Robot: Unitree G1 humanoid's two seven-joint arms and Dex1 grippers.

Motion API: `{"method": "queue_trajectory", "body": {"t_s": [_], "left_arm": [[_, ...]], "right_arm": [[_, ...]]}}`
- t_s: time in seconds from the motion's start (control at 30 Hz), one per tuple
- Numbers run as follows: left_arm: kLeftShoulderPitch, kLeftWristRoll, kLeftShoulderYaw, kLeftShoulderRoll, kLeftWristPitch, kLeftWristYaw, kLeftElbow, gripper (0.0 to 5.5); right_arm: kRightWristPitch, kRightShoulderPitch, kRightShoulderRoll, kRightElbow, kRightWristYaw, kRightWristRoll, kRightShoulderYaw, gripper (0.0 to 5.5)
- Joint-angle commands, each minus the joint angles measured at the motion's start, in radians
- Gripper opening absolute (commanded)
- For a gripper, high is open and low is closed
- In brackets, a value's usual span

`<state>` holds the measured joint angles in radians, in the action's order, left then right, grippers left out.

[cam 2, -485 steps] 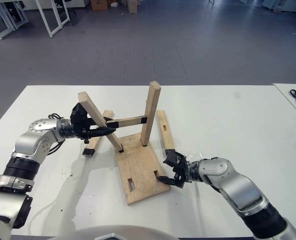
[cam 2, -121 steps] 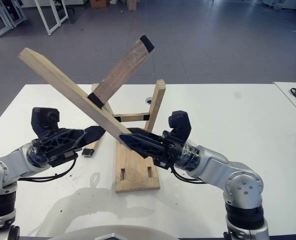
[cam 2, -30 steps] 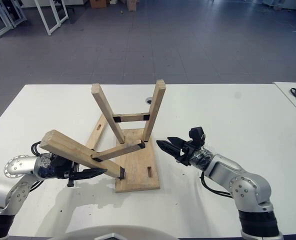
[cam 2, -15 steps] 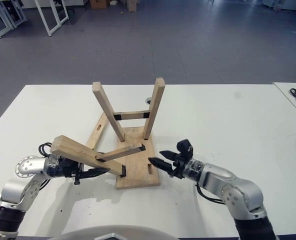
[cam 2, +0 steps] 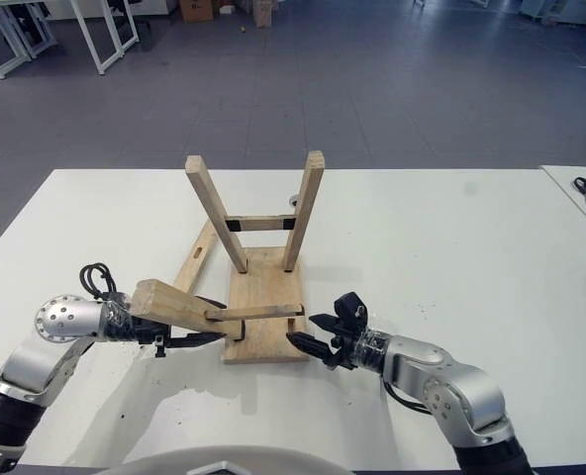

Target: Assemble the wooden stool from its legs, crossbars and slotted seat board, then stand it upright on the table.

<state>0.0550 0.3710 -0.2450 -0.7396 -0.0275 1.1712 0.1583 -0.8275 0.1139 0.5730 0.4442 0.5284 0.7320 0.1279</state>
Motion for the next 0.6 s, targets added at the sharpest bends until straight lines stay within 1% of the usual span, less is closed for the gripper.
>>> {"method": "queue_trajectory", "body": {"t_s": [0.03, 0.1, 0.13, 0.23, 0.27, 0.37, 0.43, 0.47, 0.5, 0.6], "left_arm": [[-0.045, -0.101, -0.314, -0.168, 0.442, 0.309, -0.186, 2.05], [0.025, -0.104, -0.341, -0.175, 0.484, 0.312, -0.215, 2.05], [0.054, -0.15, -0.346, -0.167, 0.458, 0.263, -0.241, 2.05], [0.08, -0.355, -0.356, -0.12, 0.243, 0.016, -0.351, 2.05], [0.072, -0.392, -0.355, -0.108, 0.178, -0.047, -0.372, 2.05], [0.04, -0.442, -0.343, -0.09, 0.042, -0.157, -0.38, 2.05], [0.035, -0.534, -0.35, -0.083, -0.072, -0.279, -0.39, 2.05], [0.032, -0.572, -0.36, -0.085, -0.097, -0.322, -0.387, 2.05], [0.02, -0.593, -0.374, -0.088, -0.111, -0.34, -0.378, 2.05], [-0.014, -0.534, -0.404, -0.087, -0.099, -0.31, -0.353, 2.05]], "right_arm": [[0.031, -0.049, -0.017, 0.001, 0.014, -0.086, 0.084, 3.8], [0.04, -0.064, -0.031, -0.007, 0.014, -0.103, 0.102, 3.8], [0.044, -0.067, -0.038, -0.007, 0.012, -0.105, 0.104, 3.8], [0.058, -0.056, -0.048, -0.009, 0.012, -0.118, 0.107, 3.8], [0.061, -0.047, -0.047, -0.009, 0.014, -0.122, 0.108, 3.8], [0.067, -0.019, -0.039, -0.002, 0.018, -0.133, 0.112, 3.8], [0.076, 0.004, -0.03, -0.001, 0.019, -0.146, 0.119, 3.8], [0.08, 0.014, -0.026, -0.002, 0.018, -0.152, 0.121, 3.8], [0.081, 0.021, -0.025, -0.005, 0.015, -0.153, 0.119, 3.8], [0.09, 0.024, -0.026, -0.022, 0.011, -0.157, 0.114, 3.8]]}}
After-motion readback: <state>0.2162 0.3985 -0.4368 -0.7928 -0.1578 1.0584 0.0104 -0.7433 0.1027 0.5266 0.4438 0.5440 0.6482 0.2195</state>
